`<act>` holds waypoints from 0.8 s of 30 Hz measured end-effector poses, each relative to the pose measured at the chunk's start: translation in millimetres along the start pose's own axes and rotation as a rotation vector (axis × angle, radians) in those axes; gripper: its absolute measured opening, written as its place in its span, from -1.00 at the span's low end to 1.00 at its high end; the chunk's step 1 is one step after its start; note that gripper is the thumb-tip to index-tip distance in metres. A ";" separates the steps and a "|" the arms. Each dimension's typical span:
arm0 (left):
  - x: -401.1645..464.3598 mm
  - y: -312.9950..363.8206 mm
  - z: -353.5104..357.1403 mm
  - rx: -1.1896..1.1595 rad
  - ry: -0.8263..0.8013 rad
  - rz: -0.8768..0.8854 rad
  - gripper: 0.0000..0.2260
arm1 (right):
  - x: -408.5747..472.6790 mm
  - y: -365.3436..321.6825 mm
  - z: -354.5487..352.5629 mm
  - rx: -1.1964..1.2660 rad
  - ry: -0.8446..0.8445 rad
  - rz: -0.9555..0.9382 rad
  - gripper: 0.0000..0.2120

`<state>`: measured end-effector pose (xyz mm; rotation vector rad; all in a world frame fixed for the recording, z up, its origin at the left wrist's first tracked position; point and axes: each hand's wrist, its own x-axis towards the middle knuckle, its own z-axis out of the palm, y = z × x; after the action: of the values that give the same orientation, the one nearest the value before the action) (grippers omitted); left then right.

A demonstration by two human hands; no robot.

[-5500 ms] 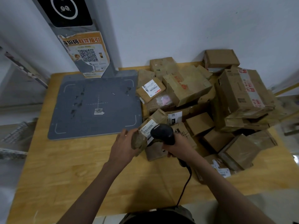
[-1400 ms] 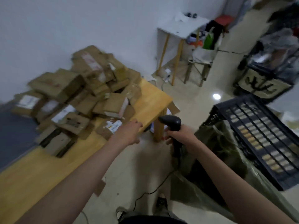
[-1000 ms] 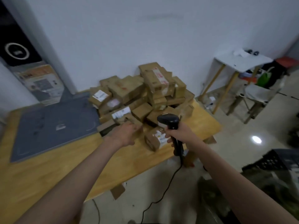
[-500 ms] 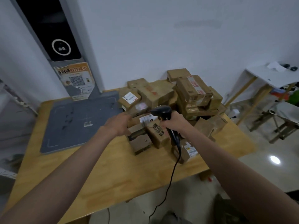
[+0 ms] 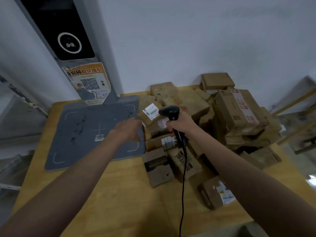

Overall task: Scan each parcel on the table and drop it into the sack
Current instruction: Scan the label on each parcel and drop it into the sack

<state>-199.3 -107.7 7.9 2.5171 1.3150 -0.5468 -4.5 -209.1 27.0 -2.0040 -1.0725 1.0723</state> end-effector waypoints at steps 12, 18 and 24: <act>145.0 12.6 26.5 -0.131 0.068 -0.224 -0.16 | 122.0 39.6 7.9 0.102 -0.103 0.185 -0.89; 170.0 19.2 41.8 -0.130 0.121 -0.286 -0.14 | 137.0 58.8 5.2 0.209 -0.126 0.242 -0.87; 157.3 13.3 53.9 -0.131 0.288 -0.280 -0.14 | 129.6 64.6 9.8 0.299 -0.120 0.233 -0.89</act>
<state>-117.5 -20.7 -108.6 2.3838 1.7600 -0.1429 54.9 -126.4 -76.5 -1.8709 -0.6960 1.3999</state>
